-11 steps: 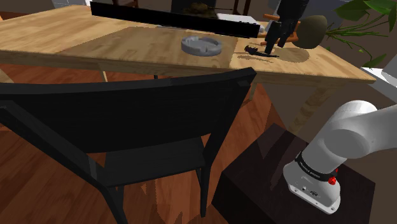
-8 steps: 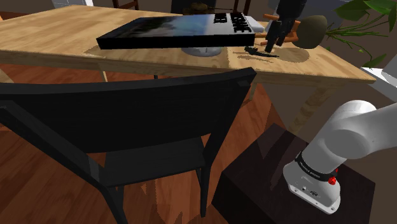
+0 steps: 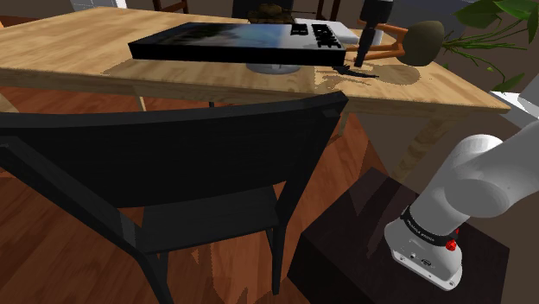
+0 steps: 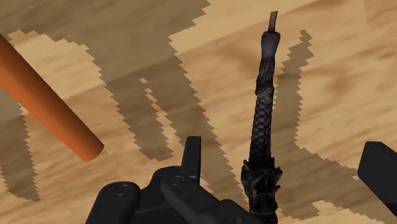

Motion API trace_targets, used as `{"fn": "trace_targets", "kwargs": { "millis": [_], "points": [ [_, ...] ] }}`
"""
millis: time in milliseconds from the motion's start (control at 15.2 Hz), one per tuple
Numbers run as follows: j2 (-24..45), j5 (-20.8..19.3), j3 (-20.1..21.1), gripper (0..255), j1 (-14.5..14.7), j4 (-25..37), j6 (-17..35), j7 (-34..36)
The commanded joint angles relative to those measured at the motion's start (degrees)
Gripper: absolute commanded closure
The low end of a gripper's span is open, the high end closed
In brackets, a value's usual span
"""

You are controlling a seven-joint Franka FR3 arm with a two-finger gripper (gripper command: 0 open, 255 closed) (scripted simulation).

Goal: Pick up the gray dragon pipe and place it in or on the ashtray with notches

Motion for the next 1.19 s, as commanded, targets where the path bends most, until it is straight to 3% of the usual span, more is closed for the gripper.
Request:
{"fn": "trace_targets", "kwargs": {
  "millis": [0,330,858,924,1122],
  "points": [
    [0.47,0.01,-0.49,0,0.17,-1.01,1.33,-1.2],
    [-0.08,-0.2,-0.62,0,0.04,-4.99,4.77,-1.08],
    [-0.06,-0.2,-0.63,0,0.04,-4.96,4.76,-1.08],
    [-0.06,-0.2,-0.63,255,0.04,-4.96,4.76,-1.08],
    [-0.07,-0.2,-0.6,255,0.05,-4.96,4.74,-1.05]
  ]
}}
